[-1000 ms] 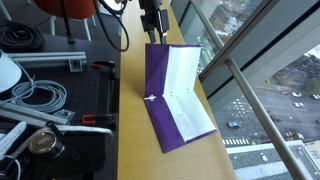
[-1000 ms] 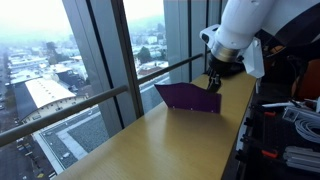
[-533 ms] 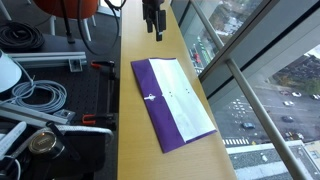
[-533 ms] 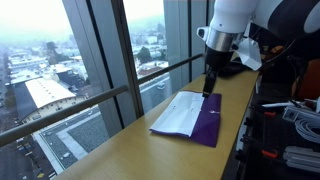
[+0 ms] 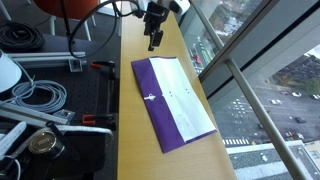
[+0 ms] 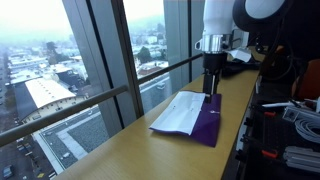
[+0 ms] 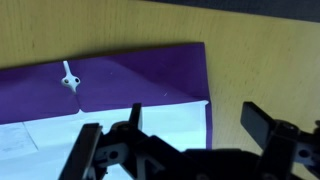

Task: Open the purple file holder

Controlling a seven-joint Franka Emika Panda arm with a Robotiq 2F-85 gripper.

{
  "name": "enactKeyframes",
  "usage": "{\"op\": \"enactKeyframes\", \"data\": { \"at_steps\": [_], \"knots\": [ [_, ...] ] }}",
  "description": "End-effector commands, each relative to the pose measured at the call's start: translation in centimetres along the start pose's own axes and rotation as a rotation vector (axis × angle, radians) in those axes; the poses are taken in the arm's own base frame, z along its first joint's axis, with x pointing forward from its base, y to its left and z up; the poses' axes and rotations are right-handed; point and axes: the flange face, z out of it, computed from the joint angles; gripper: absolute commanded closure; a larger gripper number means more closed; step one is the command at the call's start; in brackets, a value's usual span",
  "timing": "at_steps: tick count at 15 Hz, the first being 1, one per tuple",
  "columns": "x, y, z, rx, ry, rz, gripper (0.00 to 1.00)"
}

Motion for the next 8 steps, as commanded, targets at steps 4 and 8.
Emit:
{"op": "enactKeyframes", "data": {
  "at_steps": [4,8],
  "knots": [
    [0.5,2.5,-8.0,0.049,-0.059,0.02,0.0],
    [-0.7,2.7,-10.7,-0.018,-0.036,-0.004,0.0]
  ]
}}
